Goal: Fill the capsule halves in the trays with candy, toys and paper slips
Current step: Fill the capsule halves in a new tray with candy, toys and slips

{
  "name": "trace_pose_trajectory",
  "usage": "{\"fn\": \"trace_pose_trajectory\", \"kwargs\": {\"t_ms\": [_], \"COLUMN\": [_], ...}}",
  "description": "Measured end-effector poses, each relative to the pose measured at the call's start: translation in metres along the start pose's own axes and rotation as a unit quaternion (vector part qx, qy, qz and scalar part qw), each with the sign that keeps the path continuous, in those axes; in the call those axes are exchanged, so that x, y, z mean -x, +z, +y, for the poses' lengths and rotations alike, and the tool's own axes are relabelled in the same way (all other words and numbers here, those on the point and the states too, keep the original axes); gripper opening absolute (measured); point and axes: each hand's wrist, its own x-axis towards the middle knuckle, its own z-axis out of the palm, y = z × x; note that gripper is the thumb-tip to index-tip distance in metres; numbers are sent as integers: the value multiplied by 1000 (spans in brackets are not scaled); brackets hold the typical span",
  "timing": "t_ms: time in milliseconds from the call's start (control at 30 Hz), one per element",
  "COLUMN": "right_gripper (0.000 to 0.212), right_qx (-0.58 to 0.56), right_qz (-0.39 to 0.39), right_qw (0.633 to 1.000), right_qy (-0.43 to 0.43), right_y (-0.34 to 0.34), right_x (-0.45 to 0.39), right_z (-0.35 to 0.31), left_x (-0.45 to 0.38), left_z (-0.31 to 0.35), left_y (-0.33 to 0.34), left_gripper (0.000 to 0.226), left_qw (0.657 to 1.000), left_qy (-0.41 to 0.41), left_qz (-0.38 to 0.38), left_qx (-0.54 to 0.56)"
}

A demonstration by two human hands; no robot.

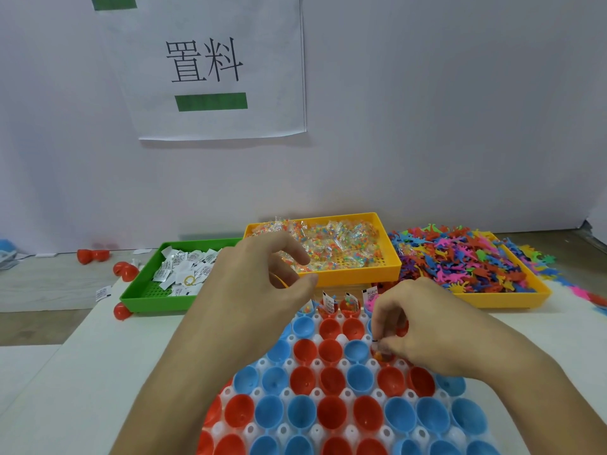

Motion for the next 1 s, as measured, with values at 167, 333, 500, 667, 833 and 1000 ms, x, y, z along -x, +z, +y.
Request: {"fn": "trace_pose_trajectory", "kwargs": {"t_ms": [167,333,500,667,833,1000], "right_gripper": [7,5,9,13,11,25], "right_qx": [-7,0,10,-27,-71,-36], "right_qz": [1,24,24,30,172,239], "right_qw": [1000,1000,1000,999,982,962], "right_qy": [10,5,8,-20,2,130], "right_y": [3,2,7,2,-18,-17], "right_x": [-1,-2,-6,-4,-6,-3], "right_z": [0,2,3,6,47,103], "left_x": [0,0,0,0,-1,-1], "left_z": [0,0,-1,-2,-2,-3], "left_y": [0,0,-1,0,-2,-1], "left_gripper": [8,7,6,5,6,7], "left_qw": [1000,1000,1000,1000,1000,1000], "left_qy": [2,0,4,6,13,19], "left_qz": [2,4,6,8,15,17], "left_qx": [-2,0,7,5,10,15]}}
